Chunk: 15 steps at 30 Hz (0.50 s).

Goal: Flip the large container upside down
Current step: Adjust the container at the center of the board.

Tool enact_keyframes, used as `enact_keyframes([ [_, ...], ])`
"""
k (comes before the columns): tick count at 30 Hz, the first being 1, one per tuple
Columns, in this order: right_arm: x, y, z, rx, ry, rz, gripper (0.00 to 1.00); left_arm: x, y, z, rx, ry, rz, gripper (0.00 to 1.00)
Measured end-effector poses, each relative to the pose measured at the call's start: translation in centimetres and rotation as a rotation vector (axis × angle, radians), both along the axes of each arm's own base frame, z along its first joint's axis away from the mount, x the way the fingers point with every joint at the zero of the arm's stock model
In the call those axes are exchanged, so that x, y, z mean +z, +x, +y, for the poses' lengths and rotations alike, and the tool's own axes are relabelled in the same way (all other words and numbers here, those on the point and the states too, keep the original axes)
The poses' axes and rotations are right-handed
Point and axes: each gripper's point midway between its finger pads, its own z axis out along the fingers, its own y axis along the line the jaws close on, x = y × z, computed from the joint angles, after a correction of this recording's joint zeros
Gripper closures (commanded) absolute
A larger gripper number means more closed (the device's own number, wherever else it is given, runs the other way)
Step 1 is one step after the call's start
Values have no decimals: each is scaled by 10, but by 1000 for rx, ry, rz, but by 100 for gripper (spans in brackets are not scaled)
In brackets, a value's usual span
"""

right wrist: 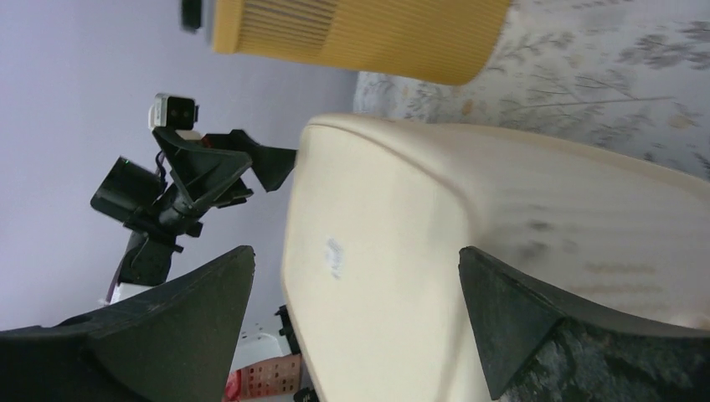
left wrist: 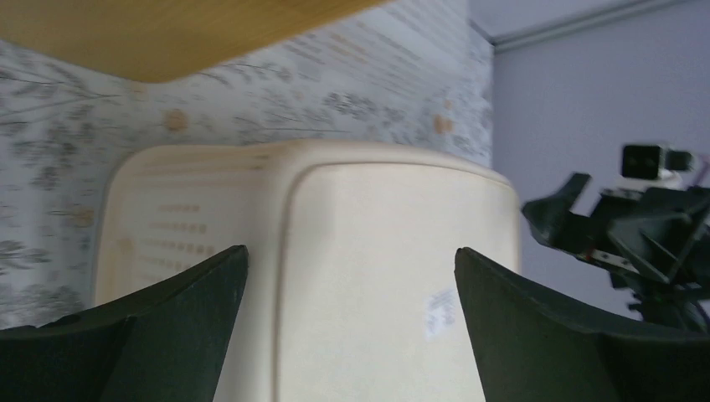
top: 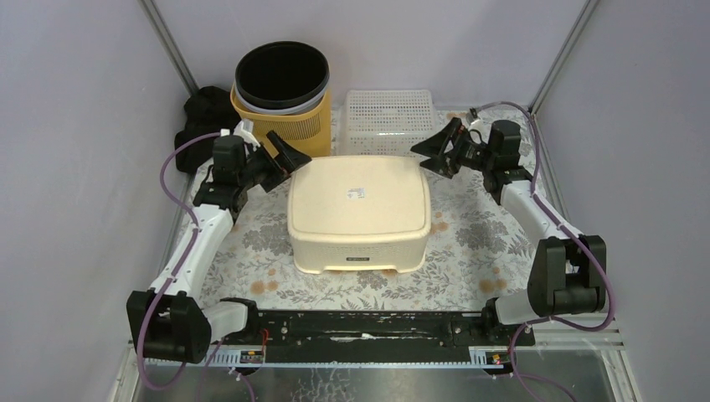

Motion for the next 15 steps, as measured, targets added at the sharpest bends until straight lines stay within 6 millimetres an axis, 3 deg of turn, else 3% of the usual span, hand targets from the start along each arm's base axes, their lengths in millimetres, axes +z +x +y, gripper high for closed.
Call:
enact_keyframes([
  [3, 26, -7, 20, 68, 25, -44, 1, 23, -4, -12, -44, -42, -38, 0],
  [6, 51, -30, 47, 172, 44, -86, 1, 61, -15, -31, -121, -85, -124, 0],
  [9, 68, -45, 56, 218, 47, -120, 1, 87, -24, -36, -152, -102, -194, 0],
  [12, 68, -46, 51, 194, -4, -127, 1, 93, -28, -34, -149, -94, -210, 0],
  [15, 59, -37, 38, 106, -106, -118, 1, 83, -29, -29, -126, -60, -176, 0],
])
